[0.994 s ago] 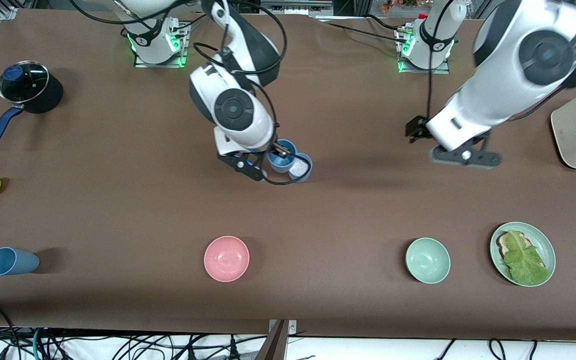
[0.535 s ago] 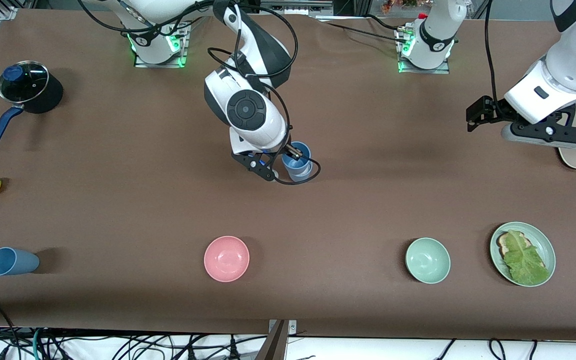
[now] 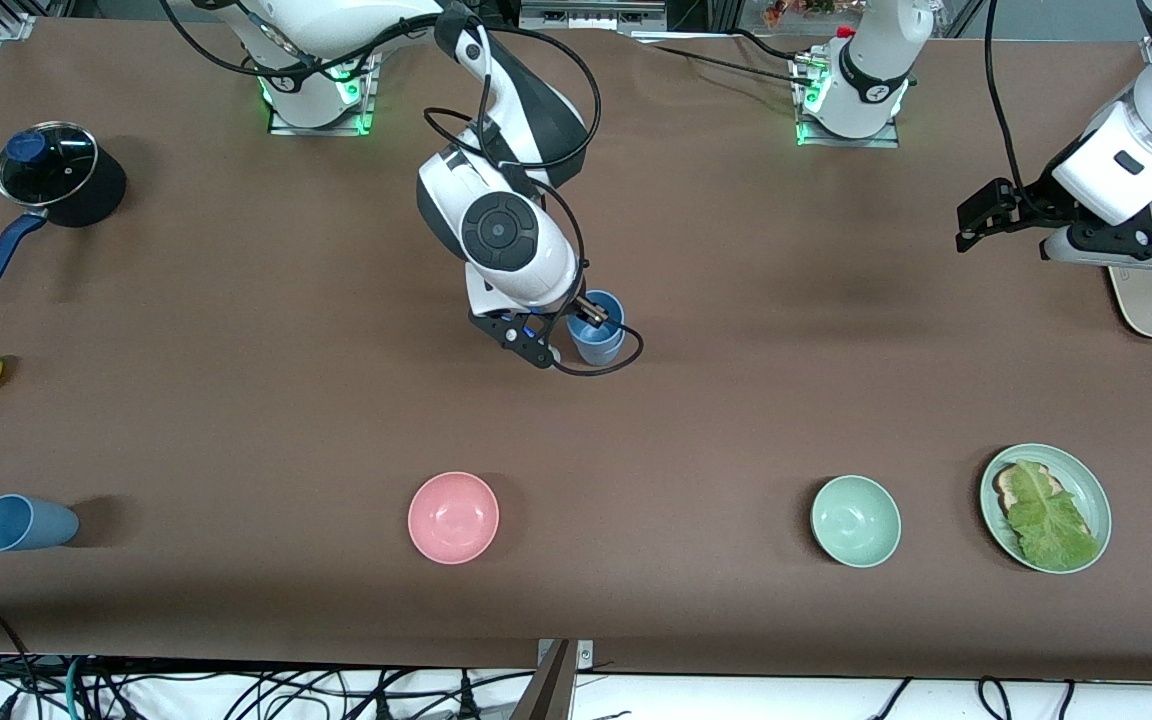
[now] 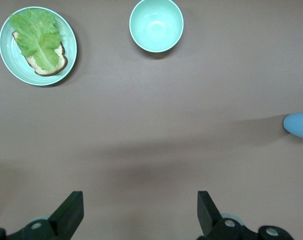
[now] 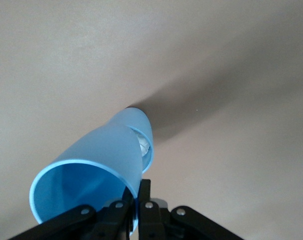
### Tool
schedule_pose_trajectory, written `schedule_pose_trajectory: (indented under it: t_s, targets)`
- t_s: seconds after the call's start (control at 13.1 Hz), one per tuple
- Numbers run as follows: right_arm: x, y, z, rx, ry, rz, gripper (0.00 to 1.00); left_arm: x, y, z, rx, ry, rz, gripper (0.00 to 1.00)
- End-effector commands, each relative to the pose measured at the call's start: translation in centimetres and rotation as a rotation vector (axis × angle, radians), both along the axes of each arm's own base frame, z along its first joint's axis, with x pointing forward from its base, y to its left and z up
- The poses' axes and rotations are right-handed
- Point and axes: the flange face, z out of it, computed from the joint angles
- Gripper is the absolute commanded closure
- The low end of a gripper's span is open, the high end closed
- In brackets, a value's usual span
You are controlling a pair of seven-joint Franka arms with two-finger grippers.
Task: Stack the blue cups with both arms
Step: 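Lower the right gripper's cup into the placed cup while the left gripper withdraws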
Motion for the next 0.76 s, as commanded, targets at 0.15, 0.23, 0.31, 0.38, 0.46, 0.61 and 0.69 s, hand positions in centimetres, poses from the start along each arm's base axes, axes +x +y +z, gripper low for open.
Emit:
schedule_pose_trajectory:
  t_s: [0.15,0.23,0.31,0.38,0.46,0.61,0.69]
  targets:
    - [0.36,0.89,-0.5,0.016,-0.006,-0.021,1.0,-0.24,-0.78,1.18,-0.021,-0.012,-0.025,0.0]
    - [0.43,0.92,-0.56,0.018,-0.009,-0.024,1.0,-0.31,-0.8,1.12,-0.022,-0.005,-0.025,0.0]
    - [0.13,1.25,-0.61,0.019,-0.01,-0.02,1.0,-0.33,-0.8,1.11,-0.022,-0.004,-0.026,0.0]
    - [0.01,1.31,-0.76,0.017,-0.008,-0.019,1.0,-0.31,-0.63,1.11,-0.022,-0.004,-0.025,0.0]
    - [0.01,1.31,-0.76,0.017,-0.008,-0.02,1.0,-0.31,-0.63,1.11,-0.023,-0.004,-0.026,0.0]
    - [-0.34,1.63,-0.84,0.016,-0.004,-0.014,1.0,-0.26,-0.86,1.06,-0.021,-0.006,-0.028,0.0]
    - [-0.36,1.62,-0.91,0.015,-0.003,-0.014,1.0,-0.06,-0.95,1.04,-0.022,-0.007,-0.03,0.0]
